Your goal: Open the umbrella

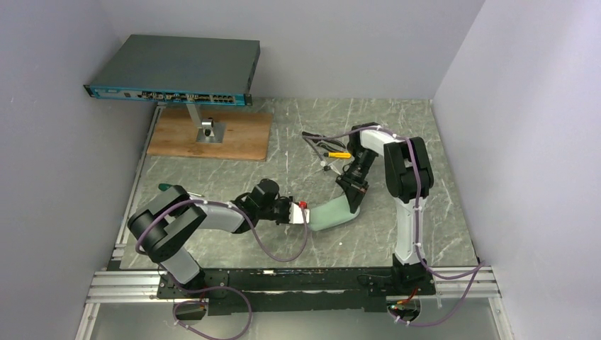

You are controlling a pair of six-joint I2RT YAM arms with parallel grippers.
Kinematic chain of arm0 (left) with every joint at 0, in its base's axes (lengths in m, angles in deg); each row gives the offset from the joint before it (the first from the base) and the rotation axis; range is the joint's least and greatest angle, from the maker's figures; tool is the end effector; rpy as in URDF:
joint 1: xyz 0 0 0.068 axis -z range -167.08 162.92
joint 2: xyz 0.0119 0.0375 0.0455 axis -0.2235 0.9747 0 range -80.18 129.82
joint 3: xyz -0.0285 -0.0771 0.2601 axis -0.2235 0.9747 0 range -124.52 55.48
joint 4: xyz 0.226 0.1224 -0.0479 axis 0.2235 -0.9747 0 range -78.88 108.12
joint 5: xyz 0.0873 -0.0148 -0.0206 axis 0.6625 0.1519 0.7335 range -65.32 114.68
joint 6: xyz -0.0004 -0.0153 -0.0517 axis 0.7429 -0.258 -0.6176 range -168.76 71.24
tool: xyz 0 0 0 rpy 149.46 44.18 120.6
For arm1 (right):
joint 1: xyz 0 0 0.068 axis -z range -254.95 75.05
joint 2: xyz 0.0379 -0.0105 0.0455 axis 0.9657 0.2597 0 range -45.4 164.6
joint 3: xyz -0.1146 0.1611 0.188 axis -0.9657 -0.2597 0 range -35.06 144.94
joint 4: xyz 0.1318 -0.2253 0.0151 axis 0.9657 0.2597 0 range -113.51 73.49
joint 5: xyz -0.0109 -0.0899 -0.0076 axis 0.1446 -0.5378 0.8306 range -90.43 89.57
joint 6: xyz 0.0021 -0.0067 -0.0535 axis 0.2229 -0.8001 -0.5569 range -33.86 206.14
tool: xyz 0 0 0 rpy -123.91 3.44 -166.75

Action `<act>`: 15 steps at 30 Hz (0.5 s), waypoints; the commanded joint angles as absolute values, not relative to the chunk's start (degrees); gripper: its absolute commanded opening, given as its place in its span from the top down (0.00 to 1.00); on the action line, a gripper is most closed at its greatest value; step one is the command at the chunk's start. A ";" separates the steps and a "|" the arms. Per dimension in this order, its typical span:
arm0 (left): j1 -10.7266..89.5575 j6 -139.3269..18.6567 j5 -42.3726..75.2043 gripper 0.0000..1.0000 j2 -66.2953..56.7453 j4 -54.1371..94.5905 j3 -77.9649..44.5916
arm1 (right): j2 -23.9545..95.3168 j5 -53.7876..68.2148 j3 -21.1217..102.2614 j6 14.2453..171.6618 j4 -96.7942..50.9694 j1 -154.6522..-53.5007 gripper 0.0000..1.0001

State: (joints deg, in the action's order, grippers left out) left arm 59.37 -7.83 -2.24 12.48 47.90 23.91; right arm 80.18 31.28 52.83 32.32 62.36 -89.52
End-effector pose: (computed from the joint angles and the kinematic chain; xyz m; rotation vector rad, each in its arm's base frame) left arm 0.1905 -0.2238 0.1367 1.6399 1.3113 -0.5538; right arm 0.3307 0.1053 0.1390 1.2829 -2.2857 -0.9629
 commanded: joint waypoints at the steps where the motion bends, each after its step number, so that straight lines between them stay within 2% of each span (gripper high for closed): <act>1: 61.54 -5.72 -1.48 1.00 15.08 52.43 19.06 | 83.01 26.09 49.35 23.11 61.71 -98.32 1.00; 7: 61.34 -9.52 0.26 1.00 17.21 51.20 16.03 | 81.06 26.63 46.33 22.16 60.58 -101.58 1.00; 15: 58.27 -16.04 -5.35 1.00 17.28 48.00 13.88 | 78.14 24.75 45.55 22.58 57.40 -101.88 1.00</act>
